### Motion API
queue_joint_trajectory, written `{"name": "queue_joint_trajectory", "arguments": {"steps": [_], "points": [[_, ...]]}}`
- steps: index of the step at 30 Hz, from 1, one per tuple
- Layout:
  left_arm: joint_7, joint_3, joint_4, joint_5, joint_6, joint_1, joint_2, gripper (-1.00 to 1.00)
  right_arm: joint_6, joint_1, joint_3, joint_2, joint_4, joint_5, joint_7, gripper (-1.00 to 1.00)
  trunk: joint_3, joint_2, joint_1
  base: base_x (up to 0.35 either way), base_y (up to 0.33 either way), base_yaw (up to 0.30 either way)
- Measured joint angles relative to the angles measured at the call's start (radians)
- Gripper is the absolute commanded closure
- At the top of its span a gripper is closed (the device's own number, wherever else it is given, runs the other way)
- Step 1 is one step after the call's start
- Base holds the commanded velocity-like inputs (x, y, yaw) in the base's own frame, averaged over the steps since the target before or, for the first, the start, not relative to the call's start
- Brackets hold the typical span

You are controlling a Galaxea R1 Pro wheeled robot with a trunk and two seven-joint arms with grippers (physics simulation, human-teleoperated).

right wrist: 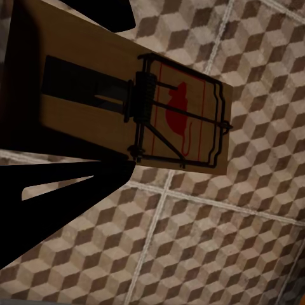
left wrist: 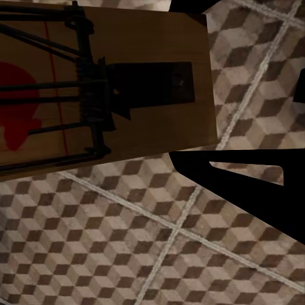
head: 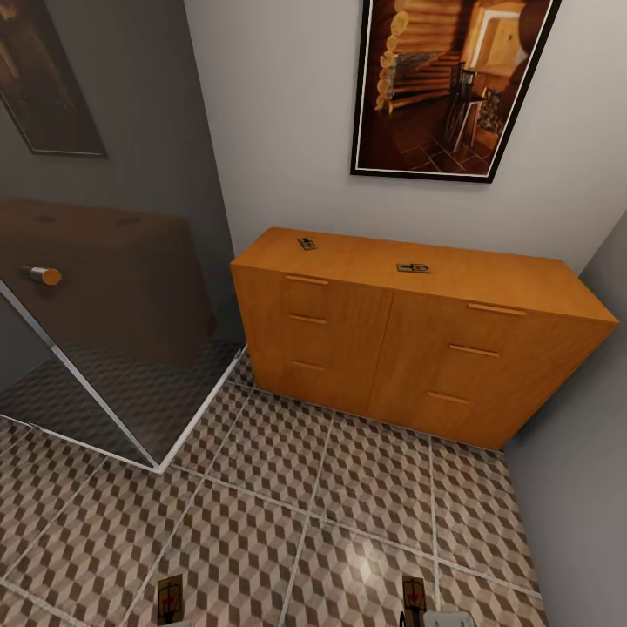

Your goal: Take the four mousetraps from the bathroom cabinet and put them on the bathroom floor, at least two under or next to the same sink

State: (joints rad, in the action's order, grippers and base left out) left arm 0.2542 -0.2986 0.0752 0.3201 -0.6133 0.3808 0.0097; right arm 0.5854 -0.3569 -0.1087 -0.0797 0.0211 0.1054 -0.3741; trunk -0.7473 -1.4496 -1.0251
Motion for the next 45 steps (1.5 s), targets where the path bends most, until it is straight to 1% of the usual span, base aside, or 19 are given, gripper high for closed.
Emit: {"name": "queue_joint_trajectory", "arguments": {"steps": [45], "points": [[0.000, 0.000, 0.000, 0.000, 0.000, 0.000, 0.000, 1.00, 0.000, 0.000, 0.000, 0.000, 0.000, 0.000, 0.000, 1.00, 0.000, 0.000, 0.000, 0.000, 0.000, 0.000]]}}
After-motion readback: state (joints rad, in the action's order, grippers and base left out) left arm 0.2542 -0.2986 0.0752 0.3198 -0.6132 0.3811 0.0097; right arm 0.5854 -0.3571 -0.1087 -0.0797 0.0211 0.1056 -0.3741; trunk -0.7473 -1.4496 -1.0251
